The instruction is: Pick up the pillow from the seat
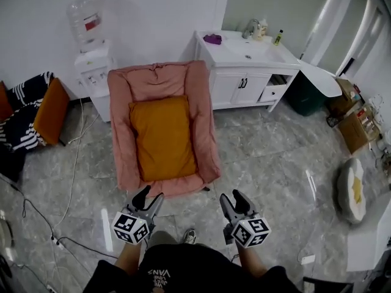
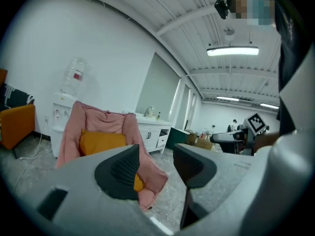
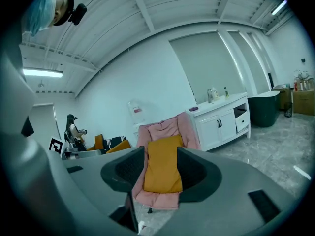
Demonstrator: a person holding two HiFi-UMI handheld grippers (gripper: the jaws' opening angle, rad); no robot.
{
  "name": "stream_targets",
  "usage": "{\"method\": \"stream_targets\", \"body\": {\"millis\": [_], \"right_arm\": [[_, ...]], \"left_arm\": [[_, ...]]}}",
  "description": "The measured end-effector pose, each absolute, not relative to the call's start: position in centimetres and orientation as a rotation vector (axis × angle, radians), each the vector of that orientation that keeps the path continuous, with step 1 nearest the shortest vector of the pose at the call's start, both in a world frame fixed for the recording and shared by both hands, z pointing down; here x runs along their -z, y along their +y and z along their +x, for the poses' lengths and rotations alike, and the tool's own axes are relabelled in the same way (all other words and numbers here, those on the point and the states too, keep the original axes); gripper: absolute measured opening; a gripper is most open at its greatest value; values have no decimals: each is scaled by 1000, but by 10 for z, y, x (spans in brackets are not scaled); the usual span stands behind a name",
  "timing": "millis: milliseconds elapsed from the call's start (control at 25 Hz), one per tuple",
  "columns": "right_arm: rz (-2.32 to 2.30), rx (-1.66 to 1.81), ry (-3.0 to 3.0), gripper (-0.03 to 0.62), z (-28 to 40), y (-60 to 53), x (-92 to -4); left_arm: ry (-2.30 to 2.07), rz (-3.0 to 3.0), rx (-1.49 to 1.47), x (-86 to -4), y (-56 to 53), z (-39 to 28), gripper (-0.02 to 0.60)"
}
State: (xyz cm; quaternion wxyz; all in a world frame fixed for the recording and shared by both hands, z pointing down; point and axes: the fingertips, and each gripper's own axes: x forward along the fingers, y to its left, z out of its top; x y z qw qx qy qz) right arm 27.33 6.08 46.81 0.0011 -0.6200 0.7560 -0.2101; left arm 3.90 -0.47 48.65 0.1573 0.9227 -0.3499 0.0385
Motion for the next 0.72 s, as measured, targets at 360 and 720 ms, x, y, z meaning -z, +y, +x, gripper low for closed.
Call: {"method": "stream_targets", "body": {"millis": [360, 720], "right_arm": [[-1829, 718, 2461, 190, 277, 2, -484], [-1845, 705, 2459, 189, 267, -68, -491]], "left_arm": [[-1152, 2542, -162, -497, -30, 24, 210], [-1116, 2547, -187, -510, -114, 26, 210]]}}
